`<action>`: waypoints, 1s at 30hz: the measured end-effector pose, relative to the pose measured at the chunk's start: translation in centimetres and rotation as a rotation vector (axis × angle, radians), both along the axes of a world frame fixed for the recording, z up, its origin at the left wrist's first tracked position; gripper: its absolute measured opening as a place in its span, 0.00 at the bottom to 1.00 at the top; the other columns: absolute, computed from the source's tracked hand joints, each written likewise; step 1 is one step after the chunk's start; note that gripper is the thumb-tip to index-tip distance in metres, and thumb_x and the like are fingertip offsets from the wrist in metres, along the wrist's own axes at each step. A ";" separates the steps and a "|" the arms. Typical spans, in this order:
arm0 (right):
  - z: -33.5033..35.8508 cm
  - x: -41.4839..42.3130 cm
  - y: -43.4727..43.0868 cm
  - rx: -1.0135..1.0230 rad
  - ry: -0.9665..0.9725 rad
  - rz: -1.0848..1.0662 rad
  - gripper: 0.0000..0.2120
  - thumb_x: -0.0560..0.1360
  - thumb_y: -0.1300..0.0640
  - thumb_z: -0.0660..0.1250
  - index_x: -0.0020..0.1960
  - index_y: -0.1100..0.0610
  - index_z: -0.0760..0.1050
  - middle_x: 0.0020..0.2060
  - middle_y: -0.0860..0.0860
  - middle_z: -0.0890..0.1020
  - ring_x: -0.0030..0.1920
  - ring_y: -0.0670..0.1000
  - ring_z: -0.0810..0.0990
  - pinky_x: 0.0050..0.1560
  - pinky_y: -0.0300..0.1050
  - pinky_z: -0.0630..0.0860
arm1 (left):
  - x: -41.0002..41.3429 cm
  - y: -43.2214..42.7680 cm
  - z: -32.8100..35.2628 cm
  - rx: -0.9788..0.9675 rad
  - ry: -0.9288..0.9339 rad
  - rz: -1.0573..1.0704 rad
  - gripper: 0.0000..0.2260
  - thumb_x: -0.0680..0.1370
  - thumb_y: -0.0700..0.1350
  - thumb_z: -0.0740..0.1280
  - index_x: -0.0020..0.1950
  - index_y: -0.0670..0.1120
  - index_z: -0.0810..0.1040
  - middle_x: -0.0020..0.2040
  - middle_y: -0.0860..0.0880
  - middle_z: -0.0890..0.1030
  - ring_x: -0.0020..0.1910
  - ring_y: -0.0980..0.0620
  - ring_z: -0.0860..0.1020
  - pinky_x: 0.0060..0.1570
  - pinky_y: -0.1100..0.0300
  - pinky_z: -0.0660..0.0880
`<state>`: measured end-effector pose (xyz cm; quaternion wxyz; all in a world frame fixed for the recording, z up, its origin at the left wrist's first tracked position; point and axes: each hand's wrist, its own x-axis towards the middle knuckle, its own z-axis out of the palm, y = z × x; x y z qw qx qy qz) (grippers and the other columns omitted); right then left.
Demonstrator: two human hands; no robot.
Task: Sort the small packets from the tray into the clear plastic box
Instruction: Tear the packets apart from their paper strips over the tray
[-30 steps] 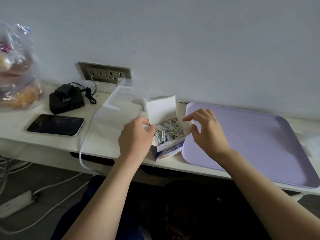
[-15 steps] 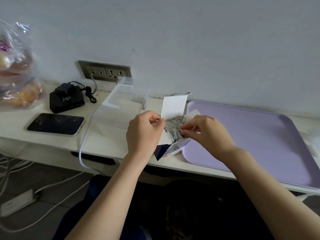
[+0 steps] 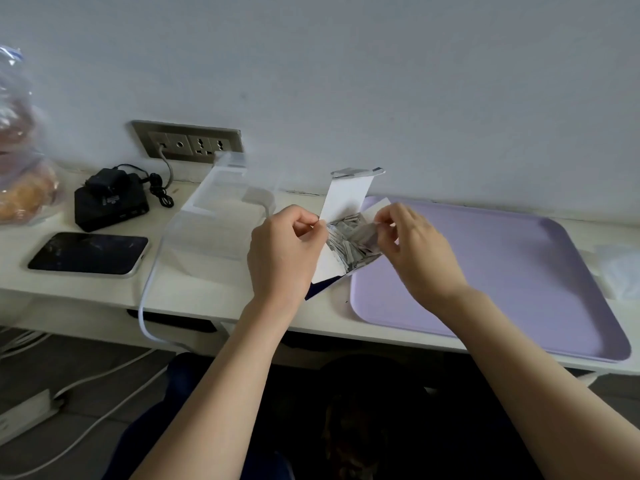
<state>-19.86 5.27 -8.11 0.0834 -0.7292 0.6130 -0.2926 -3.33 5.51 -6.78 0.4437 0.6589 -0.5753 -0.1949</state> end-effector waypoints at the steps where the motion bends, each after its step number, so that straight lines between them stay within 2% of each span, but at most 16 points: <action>1: 0.0 -0.1 0.0 -0.005 -0.059 -0.011 0.05 0.80 0.55 0.57 0.51 0.55 0.70 0.45 0.47 0.77 0.44 0.51 0.74 0.41 0.48 0.71 | -0.1 0.0 0.0 -0.004 0.002 0.003 0.04 0.73 0.44 0.70 0.38 0.49 0.79 0.29 0.61 0.74 0.36 0.52 0.77 0.36 0.62 0.68; 3: 0.1 -0.3 0.1 0.042 -0.137 0.009 0.06 0.78 0.51 0.61 0.51 0.54 0.70 0.44 0.45 0.78 0.42 0.50 0.75 0.41 0.48 0.73 | -0.3 -0.1 -0.1 -0.004 -0.001 -0.002 0.04 0.73 0.44 0.70 0.38 0.49 0.79 0.30 0.61 0.75 0.36 0.53 0.77 0.36 0.62 0.69; 5: 0.0 -0.3 0.2 0.107 -0.071 0.035 0.10 0.74 0.49 0.67 0.50 0.54 0.72 0.43 0.44 0.77 0.40 0.50 0.75 0.38 0.45 0.70 | -0.7 -0.1 -0.1 -0.011 -0.003 -0.008 0.04 0.73 0.44 0.70 0.38 0.47 0.80 0.30 0.61 0.75 0.37 0.53 0.78 0.36 0.62 0.70; 7: -0.1 -0.4 0.3 0.109 0.017 0.020 0.10 0.73 0.49 0.68 0.47 0.55 0.74 0.40 0.46 0.77 0.40 0.52 0.74 0.34 0.44 0.66 | -1.0 -0.1 -0.1 -0.022 -0.012 -0.011 0.04 0.73 0.44 0.69 0.39 0.47 0.80 0.30 0.61 0.75 0.37 0.53 0.77 0.36 0.62 0.70; 11: 0.4 -1.0 0.2 -0.034 0.006 -0.070 0.09 0.74 0.49 0.66 0.43 0.54 0.74 0.39 0.46 0.78 0.37 0.52 0.76 0.34 0.44 0.69 | -1.2 -0.3 -0.2 -0.025 -0.051 0.014 0.04 0.74 0.44 0.69 0.39 0.47 0.80 0.30 0.60 0.74 0.37 0.52 0.76 0.34 0.62 0.67; 15: 1.7 -2.8 0.2 -0.154 -0.088 -0.213 0.06 0.75 0.52 0.66 0.46 0.54 0.75 0.40 0.47 0.75 0.35 0.51 0.72 0.33 0.43 0.62 | -1.4 -0.6 -0.3 -0.039 -0.087 0.051 0.04 0.74 0.44 0.68 0.40 0.47 0.79 0.33 0.57 0.76 0.37 0.51 0.75 0.34 0.61 0.64; 18: 1.9 -4.7 -0.2 -0.172 -0.078 -0.348 0.06 0.74 0.56 0.65 0.50 0.56 0.75 0.42 0.51 0.77 0.40 0.53 0.70 0.37 0.42 0.59 | -1.6 -0.8 -0.3 -0.044 -0.086 0.068 0.04 0.74 0.45 0.68 0.40 0.47 0.79 0.34 0.56 0.76 0.37 0.50 0.75 0.34 0.61 0.64; 22: 1.1 -6.8 -0.6 -0.090 -0.065 -0.404 0.11 0.74 0.61 0.64 0.56 0.58 0.72 0.48 0.54 0.80 0.51 0.58 0.72 0.42 0.46 0.64 | -2.2 -0.7 -0.2 -0.051 -0.095 0.058 0.04 0.74 0.45 0.68 0.39 0.48 0.79 0.33 0.56 0.76 0.36 0.50 0.75 0.32 0.60 0.63; 24: 0.9 -7.7 -0.7 -0.070 -0.102 -0.387 0.11 0.74 0.64 0.63 0.56 0.60 0.73 0.47 0.56 0.81 0.50 0.59 0.74 0.45 0.47 0.67 | -2.5 -0.6 -0.3 -0.057 -0.095 0.054 0.05 0.74 0.45 0.69 0.38 0.48 0.78 0.33 0.56 0.76 0.36 0.50 0.75 0.29 0.61 0.64; 27: 0.7 -8.6 -0.6 -0.067 -0.144 -0.352 0.07 0.76 0.65 0.61 0.52 0.61 0.75 0.44 0.56 0.82 0.44 0.57 0.77 0.42 0.46 0.69 | -2.9 -0.6 -0.3 -0.069 -0.093 0.047 0.04 0.74 0.44 0.69 0.39 0.47 0.79 0.33 0.56 0.76 0.37 0.50 0.76 0.30 0.61 0.63; 30: 0.6 -9.2 -0.5 -0.102 -0.100 -0.375 0.06 0.77 0.61 0.61 0.51 0.59 0.76 0.42 0.57 0.82 0.42 0.59 0.77 0.40 0.50 0.72 | -3.3 -0.4 -0.3 -0.069 -0.087 0.037 0.04 0.74 0.44 0.69 0.39 0.47 0.79 0.33 0.56 0.76 0.37 0.50 0.76 0.32 0.61 0.63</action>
